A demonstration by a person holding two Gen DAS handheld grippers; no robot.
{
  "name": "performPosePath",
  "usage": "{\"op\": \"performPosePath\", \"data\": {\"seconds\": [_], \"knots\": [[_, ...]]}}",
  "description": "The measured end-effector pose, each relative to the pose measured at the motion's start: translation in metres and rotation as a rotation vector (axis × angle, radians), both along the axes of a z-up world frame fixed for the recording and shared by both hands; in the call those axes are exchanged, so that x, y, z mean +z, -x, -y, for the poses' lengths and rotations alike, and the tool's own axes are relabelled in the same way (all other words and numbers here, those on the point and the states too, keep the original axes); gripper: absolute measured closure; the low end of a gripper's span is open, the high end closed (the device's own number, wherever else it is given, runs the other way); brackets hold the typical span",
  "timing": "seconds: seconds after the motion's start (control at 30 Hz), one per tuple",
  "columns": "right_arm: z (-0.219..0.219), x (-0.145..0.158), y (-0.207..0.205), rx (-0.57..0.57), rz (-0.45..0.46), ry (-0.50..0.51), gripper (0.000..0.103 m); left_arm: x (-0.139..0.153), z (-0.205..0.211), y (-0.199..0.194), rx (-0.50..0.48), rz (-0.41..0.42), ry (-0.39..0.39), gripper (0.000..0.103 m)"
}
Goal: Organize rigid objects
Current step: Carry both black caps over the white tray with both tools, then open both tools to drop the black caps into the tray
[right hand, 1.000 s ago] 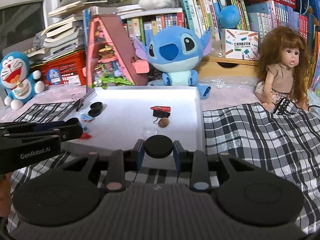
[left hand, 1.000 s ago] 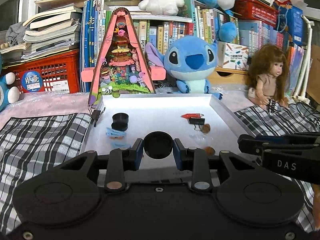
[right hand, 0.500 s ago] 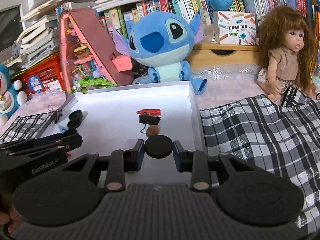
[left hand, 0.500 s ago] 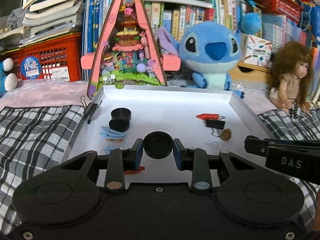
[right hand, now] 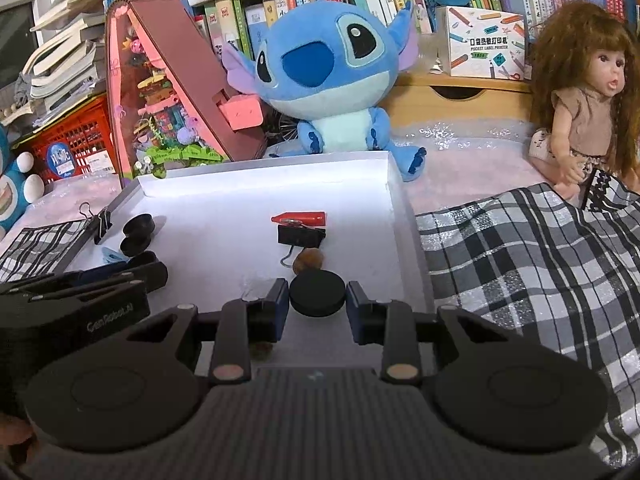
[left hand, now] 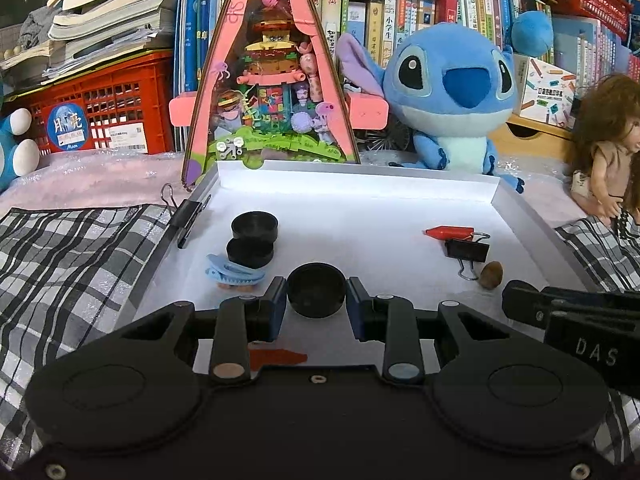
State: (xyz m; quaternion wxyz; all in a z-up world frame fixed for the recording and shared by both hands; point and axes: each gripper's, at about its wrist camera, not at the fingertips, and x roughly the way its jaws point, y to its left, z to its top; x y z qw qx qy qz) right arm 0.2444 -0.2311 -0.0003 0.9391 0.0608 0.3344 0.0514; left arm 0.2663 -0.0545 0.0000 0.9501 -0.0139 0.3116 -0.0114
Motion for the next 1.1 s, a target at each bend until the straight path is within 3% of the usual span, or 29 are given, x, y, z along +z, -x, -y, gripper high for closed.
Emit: {"op": "performPosePath", "data": {"seconds": [0.87, 0.93, 1.07, 1.1], "knots": [[-0.004, -0.005, -0.008, 0.003, 0.000, -0.030, 0.066, -0.006, 0.003, -0.007, 0.000, 0.011, -0.015, 0.072], [-0.003, -0.005, -0.007, 0.003, 0.004, -0.036, 0.065, -0.005, 0.002, -0.006, -0.002, 0.006, -0.015, 0.069], [-0.001, -0.002, -0.004, 0.003, 0.017, -0.050, 0.062, 0.005, -0.001, 0.002, -0.014, 0.026, -0.005, 0.049], [0.000, -0.001, -0.003, 0.002, 0.022, -0.053, 0.057, 0.008, -0.002, 0.005, -0.018, 0.036, -0.011, 0.043]]}}
